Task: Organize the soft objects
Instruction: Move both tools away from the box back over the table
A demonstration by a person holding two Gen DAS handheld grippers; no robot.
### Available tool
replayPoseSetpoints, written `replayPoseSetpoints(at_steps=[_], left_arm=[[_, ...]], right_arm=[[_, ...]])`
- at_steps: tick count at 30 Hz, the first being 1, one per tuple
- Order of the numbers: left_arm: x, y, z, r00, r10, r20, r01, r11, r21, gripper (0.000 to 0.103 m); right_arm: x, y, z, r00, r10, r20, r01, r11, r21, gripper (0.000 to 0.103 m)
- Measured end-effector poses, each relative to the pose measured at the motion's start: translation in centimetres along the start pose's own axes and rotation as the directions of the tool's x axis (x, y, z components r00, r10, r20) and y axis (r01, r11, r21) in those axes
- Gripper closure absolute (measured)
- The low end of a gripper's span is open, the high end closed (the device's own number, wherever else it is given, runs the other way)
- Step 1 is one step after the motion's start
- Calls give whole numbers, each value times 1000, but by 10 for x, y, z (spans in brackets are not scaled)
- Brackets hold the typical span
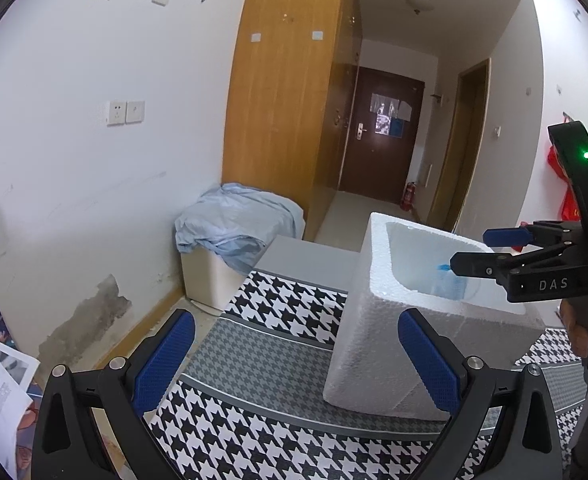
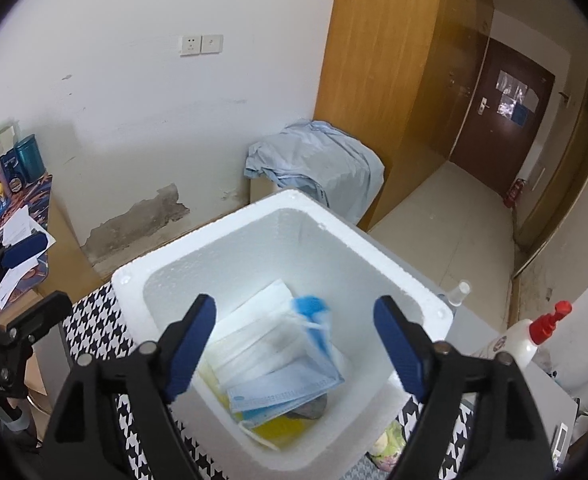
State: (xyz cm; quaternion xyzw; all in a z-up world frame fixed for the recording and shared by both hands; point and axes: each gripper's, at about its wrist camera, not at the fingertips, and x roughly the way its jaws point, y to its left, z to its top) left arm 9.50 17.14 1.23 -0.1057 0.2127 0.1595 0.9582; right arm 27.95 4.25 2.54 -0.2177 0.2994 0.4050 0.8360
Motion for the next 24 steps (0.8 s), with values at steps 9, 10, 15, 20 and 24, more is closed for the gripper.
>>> replayPoseSetpoints(at_steps=[9,10,15,20,24], left_arm=[[-5,-12,0,1000,-13,7,13,1000,24,1],[-6,-15,1,1000,-15,8,15,999,29,1],[-11,-27,2,1000,-16,24,14,999,52,1],[-16,-39,3,999,-25,38,22,997,77,1],[-22,-51,3,998,-43,46,38,995,97,1]], right_arm=[[-16,-12,-4,999,-13,35,12,999,37,15],[-21,-14,-4,999,-15,44,13,999,43,15],[-37,-20,-10,997,-33,73,29,998,57,15],[-53,-26,-18,994,-39,102,31,996,82,14],[-66,-28,-26,991,-41,130,28,995,99,6]])
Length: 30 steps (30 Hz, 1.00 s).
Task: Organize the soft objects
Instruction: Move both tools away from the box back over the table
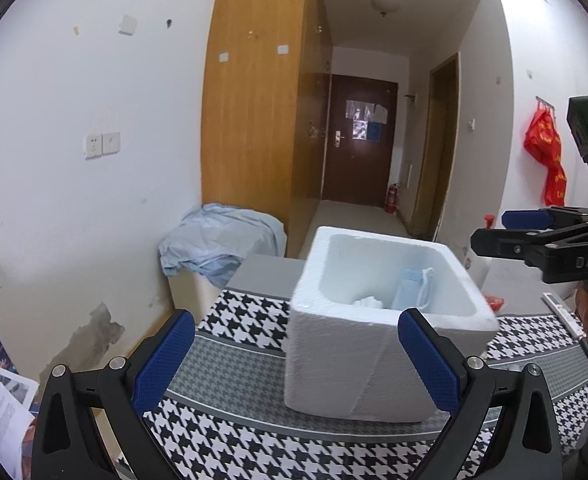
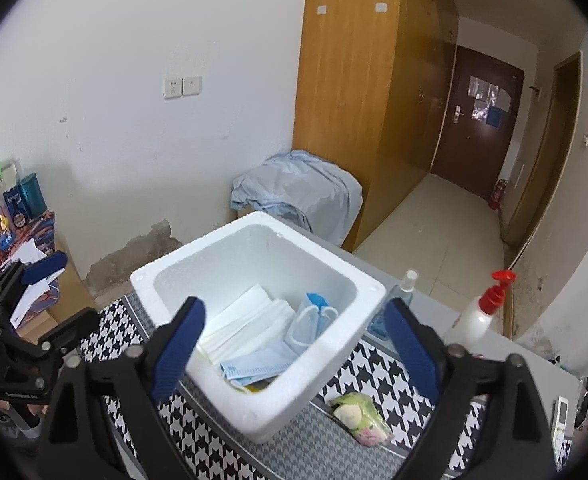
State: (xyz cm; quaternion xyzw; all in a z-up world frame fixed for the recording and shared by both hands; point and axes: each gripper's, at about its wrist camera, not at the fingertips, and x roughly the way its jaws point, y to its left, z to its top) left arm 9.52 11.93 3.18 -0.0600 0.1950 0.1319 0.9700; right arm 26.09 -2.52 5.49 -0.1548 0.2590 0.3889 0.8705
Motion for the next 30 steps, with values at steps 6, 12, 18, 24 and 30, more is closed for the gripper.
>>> replayPoseSetpoints(at_steps=[6,12,18,24,30], left_arm=[[-9,-19,1,999,-39,12,39,999,27,1],[-19,-36,3,996,-80,31,78,996,42,1],[-27,-51,5,993,-108,46,104,992,77,1],[-32,-63,6,989,-138,61,132,987,88,1],[-38,-78,4,979,-186,84,176,978,116,1]], right_arm=[[-24,-7,-14,999,-3,47,1,999,37,1],[-46,-15,-34,996,-14,89,9,998,61,1],[-67,-24,-49,990,-41,133,29,995,92,1],[-81,-33,-67,987,-55,149,37,992,122,1],[-103,-38,-86,976,-109,190,77,983,169,1]])
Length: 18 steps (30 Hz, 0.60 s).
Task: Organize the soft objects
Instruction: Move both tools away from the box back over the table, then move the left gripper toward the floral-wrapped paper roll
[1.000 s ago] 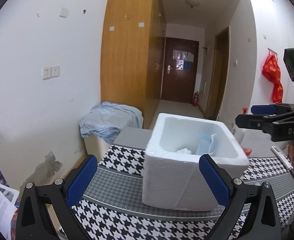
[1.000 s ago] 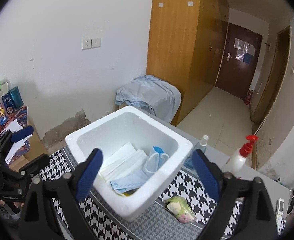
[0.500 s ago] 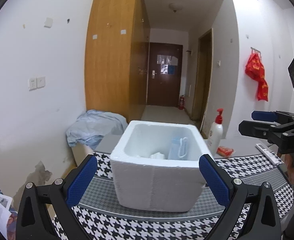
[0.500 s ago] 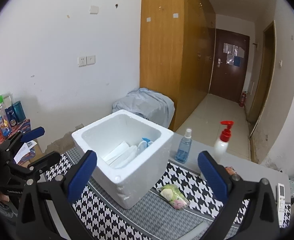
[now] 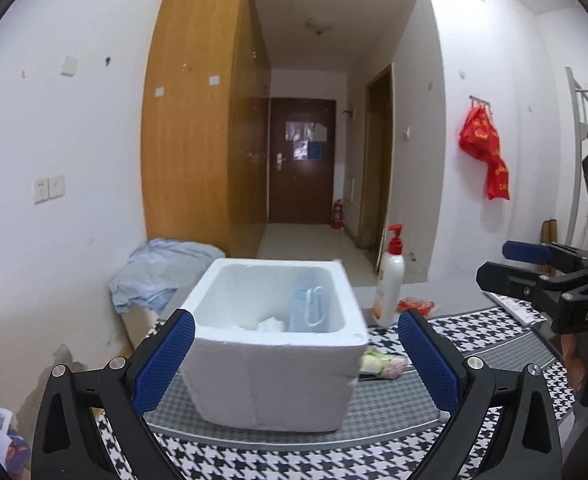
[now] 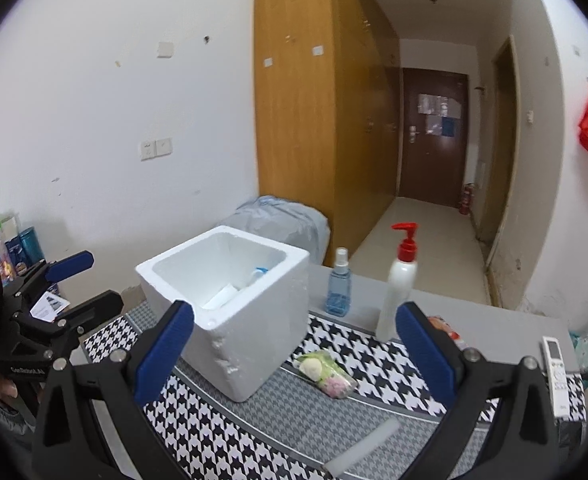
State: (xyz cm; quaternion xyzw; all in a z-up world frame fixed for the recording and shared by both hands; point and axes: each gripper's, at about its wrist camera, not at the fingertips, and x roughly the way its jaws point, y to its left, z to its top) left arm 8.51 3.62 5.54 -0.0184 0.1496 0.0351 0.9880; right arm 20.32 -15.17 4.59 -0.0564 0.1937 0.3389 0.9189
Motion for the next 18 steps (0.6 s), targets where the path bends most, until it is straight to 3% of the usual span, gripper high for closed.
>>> replayPoseSetpoints(at_steps=[4,13,18], left_arm=[[1,-10,0,1000,-26,2,26,1000,12,1],[0,-35,-8,994,-104,18,103,994,44,1],[3,-45,-14,991,-136,15,135,990,49,1]], right_arm=[[-21,-1,-10,993,-108,53,107,994,17,1],[-51,-9,-35,978,-162,130,152,985,83,1],[-53,-11,-51,975,-190,112,180,980,90,1]])
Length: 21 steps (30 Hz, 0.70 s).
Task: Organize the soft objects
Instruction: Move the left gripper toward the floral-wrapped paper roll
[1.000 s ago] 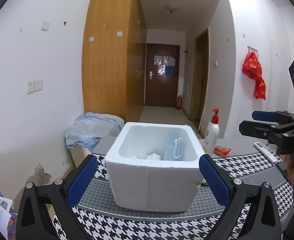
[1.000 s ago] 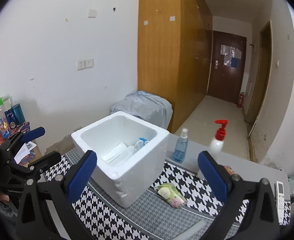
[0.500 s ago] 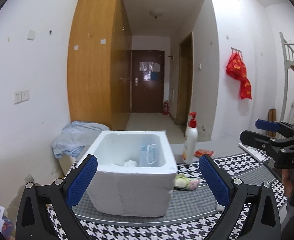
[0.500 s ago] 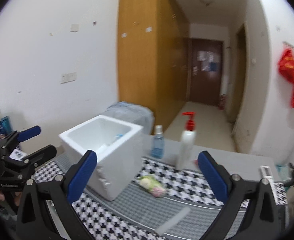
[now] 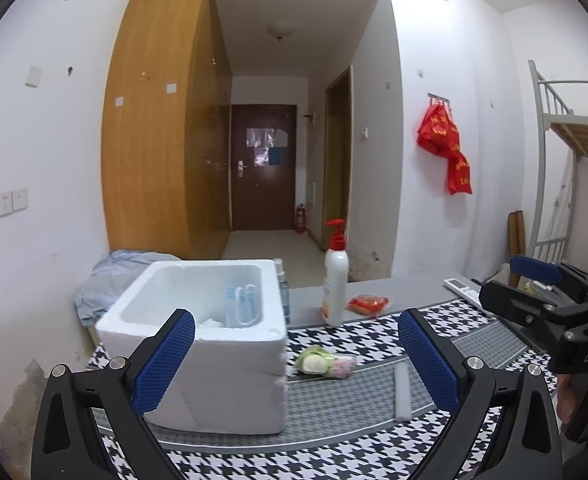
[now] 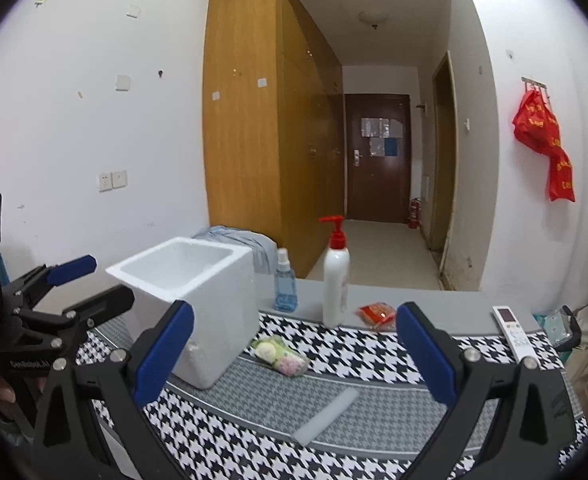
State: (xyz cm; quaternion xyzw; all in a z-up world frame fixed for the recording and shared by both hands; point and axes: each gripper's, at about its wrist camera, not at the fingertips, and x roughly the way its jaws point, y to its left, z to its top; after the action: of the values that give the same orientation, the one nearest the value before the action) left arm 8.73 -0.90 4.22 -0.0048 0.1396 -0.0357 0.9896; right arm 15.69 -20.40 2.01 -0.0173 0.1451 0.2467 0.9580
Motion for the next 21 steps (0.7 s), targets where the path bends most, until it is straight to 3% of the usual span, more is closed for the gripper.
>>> replayPoseSetpoints(at_steps=[6,16,21], left_arm=[[9,-8,-10,999,-35,-14,35,999,-2,1],[28,-28,-29,995,-74,-59,75,997,12,1],[34,-37,-40,994,-76,-79,78,997,23,1]], right_arm=[[-4,-12,-13,1000,-27,3,27,999,31,1],[-6,-30,-39,991,-114,-66,118,992,53,1],[-5,-35,-52,988,-111,-111,119,990,70,1]])
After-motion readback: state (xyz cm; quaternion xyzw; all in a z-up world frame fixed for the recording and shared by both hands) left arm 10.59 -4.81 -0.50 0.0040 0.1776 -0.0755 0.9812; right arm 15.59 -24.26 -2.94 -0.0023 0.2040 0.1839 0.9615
